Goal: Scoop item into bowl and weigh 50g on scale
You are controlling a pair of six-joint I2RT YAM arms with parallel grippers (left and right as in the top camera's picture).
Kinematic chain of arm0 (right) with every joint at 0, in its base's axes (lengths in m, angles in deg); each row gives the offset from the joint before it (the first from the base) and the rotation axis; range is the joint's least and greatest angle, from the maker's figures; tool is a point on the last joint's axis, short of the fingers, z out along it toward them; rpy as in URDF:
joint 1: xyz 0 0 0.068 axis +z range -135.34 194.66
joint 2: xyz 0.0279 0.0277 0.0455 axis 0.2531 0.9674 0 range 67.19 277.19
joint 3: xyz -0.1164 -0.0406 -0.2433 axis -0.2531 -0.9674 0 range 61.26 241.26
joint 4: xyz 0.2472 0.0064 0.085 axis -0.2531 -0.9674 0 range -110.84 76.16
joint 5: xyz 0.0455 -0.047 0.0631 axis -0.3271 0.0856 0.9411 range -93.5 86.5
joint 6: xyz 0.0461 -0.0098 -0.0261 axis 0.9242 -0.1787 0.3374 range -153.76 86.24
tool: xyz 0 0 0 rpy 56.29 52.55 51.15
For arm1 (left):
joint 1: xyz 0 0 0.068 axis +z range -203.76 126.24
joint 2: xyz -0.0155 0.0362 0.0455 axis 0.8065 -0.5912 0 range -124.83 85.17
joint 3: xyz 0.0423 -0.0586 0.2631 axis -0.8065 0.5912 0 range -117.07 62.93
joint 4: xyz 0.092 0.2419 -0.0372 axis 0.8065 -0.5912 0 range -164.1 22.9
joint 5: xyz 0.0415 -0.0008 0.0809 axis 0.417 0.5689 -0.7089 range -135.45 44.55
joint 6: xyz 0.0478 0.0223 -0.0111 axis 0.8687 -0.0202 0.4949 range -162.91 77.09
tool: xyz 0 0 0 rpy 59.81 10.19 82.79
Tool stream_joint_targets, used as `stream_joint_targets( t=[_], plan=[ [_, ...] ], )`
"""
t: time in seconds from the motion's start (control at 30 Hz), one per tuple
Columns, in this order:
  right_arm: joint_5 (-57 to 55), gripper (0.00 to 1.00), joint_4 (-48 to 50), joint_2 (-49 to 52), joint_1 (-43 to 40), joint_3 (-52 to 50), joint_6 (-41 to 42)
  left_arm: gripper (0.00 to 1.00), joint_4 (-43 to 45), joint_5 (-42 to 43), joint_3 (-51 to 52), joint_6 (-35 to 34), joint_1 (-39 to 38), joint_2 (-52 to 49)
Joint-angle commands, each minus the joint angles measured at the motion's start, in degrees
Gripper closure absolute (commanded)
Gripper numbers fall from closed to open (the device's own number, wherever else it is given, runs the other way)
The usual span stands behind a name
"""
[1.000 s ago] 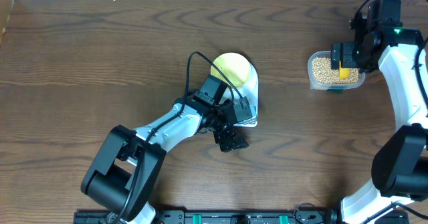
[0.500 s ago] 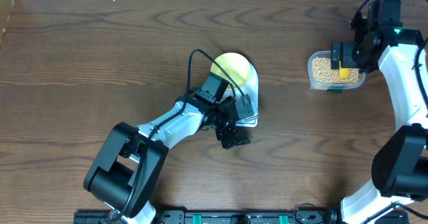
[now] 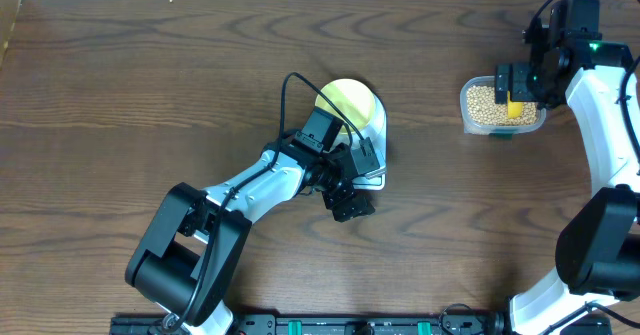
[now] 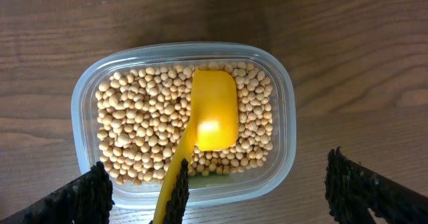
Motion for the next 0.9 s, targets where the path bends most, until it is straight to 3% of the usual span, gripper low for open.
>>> stream_joint_targets(
  t=[0.0, 0.87],
  plan=[
    [-0.5, 0.01, 0.0, 0.1, -0.4, -0.2, 0.3, 0.02, -2.4, -7.3, 2.4, -2.8, 0.4, -3.6],
    [-0.5, 0.01, 0.0, 0.1, -0.4, -0.2, 0.3, 0.02, -2.4, -14.1, 2.4, -2.4, 1.0, -4.3]
  ],
)
